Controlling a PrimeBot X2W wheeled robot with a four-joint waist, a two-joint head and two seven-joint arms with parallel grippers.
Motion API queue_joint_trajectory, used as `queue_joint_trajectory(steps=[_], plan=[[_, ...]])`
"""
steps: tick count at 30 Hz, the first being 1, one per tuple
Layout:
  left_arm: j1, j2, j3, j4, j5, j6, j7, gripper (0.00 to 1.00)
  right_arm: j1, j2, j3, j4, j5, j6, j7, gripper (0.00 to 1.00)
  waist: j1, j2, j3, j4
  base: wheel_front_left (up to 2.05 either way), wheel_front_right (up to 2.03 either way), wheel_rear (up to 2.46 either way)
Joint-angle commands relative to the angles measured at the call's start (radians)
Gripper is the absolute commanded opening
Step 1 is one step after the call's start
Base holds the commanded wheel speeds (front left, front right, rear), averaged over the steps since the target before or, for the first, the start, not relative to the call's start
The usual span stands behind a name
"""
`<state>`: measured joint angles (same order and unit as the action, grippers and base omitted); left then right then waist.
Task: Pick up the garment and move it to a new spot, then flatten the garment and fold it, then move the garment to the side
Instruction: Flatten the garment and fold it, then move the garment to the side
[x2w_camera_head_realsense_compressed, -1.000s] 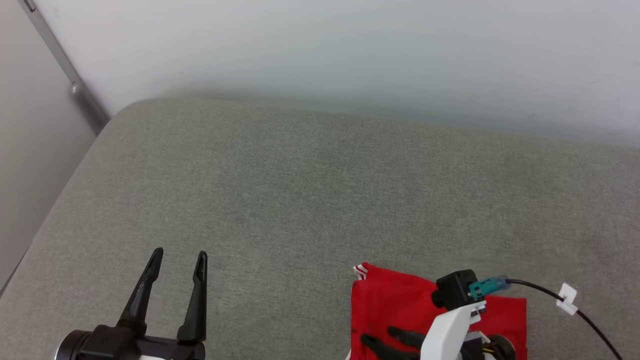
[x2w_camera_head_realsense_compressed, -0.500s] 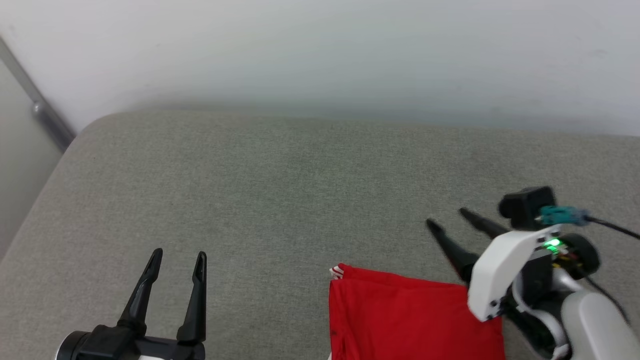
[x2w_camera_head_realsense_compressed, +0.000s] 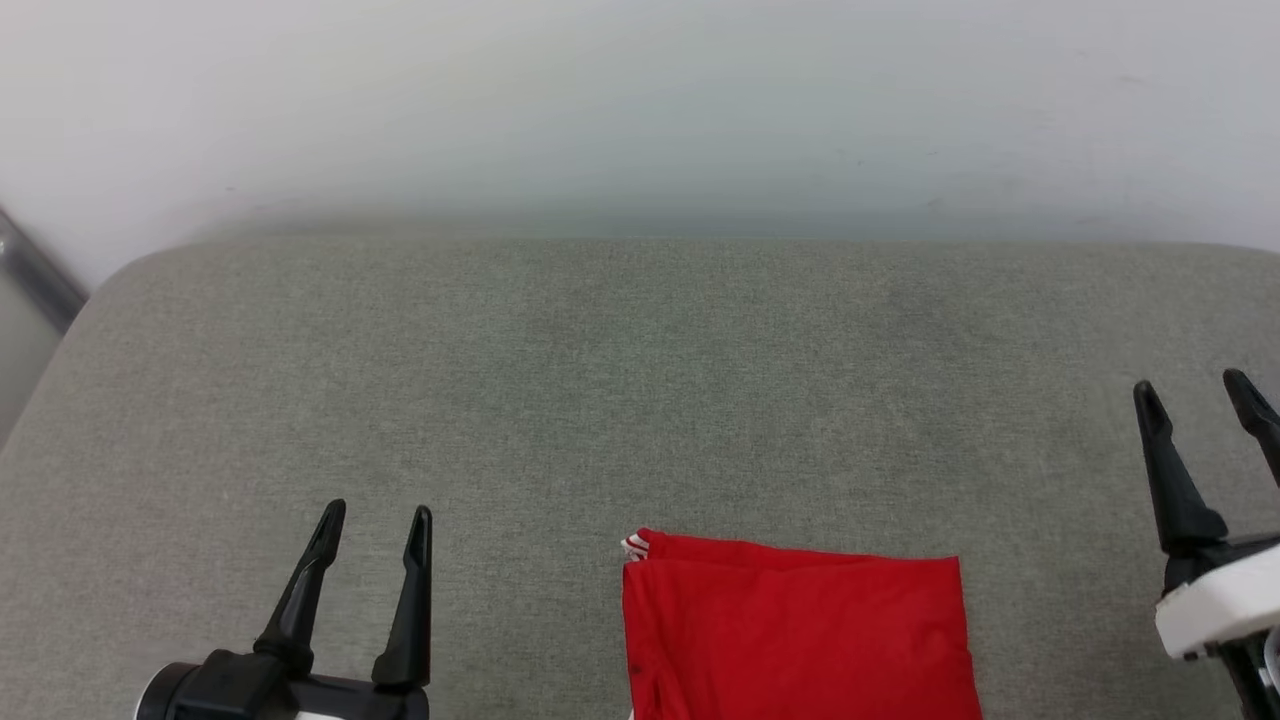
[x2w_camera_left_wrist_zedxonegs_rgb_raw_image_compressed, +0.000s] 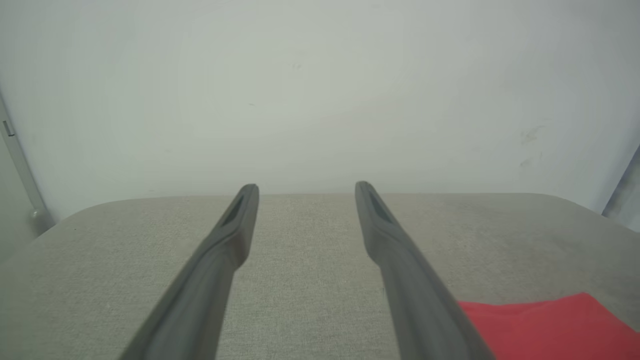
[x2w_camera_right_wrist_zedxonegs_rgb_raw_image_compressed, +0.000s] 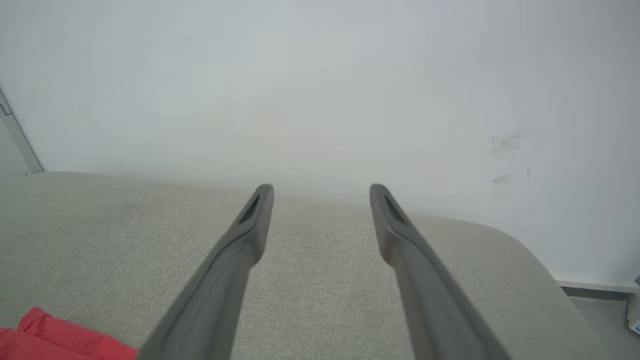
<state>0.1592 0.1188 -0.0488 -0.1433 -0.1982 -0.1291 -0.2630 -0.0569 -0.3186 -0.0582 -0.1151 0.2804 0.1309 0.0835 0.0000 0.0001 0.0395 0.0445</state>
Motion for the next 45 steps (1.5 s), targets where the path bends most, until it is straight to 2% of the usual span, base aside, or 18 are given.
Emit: queue_joint_trajectory(steps=[1, 7, 11, 19, 31, 35, 40, 45], plan=[[0.007, -0.002, -0.005, 0.002, -0.006, -0.001, -0.002, 1.0, 0.048, 0.021, -0.018, -0.023, -0.002, 0.0, -0.057, 1.0, 0.0, -0.0001, 0.0, -0.001, 0.0, 0.0, 0.0], [0.02, -0.003, -0.023, 0.006, -0.009, -0.001, -0.002, 1.0, 0.153, 0.093, -0.025, -0.072, -0.017, 0.0, -0.192, 1.0, 0.0, -0.0001, -0.003, 0.001, 0.0, 0.0, 0.0], [0.026, -0.003, -0.027, 0.006, -0.015, -0.001, -0.002, 1.0, 0.201, 0.133, -0.02, -0.088, -0.031, 0.0, -0.242, 1.0, 0.0, -0.0001, -0.005, 0.007, 0.0, 0.0, 0.0], [0.022, -0.002, -0.03, 0.007, -0.015, -0.001, -0.002, 1.0, 0.226, 0.163, -0.01, -0.087, -0.039, 0.0, -0.259, 1.0, 0.0, -0.0001, -0.001, 0.009, 0.0, 0.0, 0.0], [-0.001, 0.0, -0.035, 0.013, -0.016, -0.001, -0.002, 1.0, 0.213, 0.142, 0.005, -0.084, -0.012, 0.0, -0.211, 1.0, 0.0, -0.0001, 0.008, 0.01, 0.0, 0.0, 0.0], [-0.004, 0.002, -0.035, 0.011, -0.018, -0.001, -0.002, 1.0, 0.214, 0.102, 0.047, -0.095, 0.027, 0.0, -0.076, 1.0, 0.0, -0.0001, 0.02, 0.017, 0.0, 0.0, 0.0], [-0.02, 0.003, -0.032, 0.008, -0.018, -0.001, -0.002, 1.0, 0.209, 0.021, 0.112, -0.109, 0.122, -0.001, 0.25, 1.0, 0.0, -0.0001, 0.047, 0.027, 0.0, 0.0, 0.0], [-0.039, 0.0, -0.044, 0.011, -0.018, -0.001, -0.002, 1.0, 0.185, 0.005, 0.098, -0.127, 0.191, 0.0, 0.579, 1.0, 0.0, -0.0001, 0.084, 0.048, 0.0, 0.0, 0.0]])
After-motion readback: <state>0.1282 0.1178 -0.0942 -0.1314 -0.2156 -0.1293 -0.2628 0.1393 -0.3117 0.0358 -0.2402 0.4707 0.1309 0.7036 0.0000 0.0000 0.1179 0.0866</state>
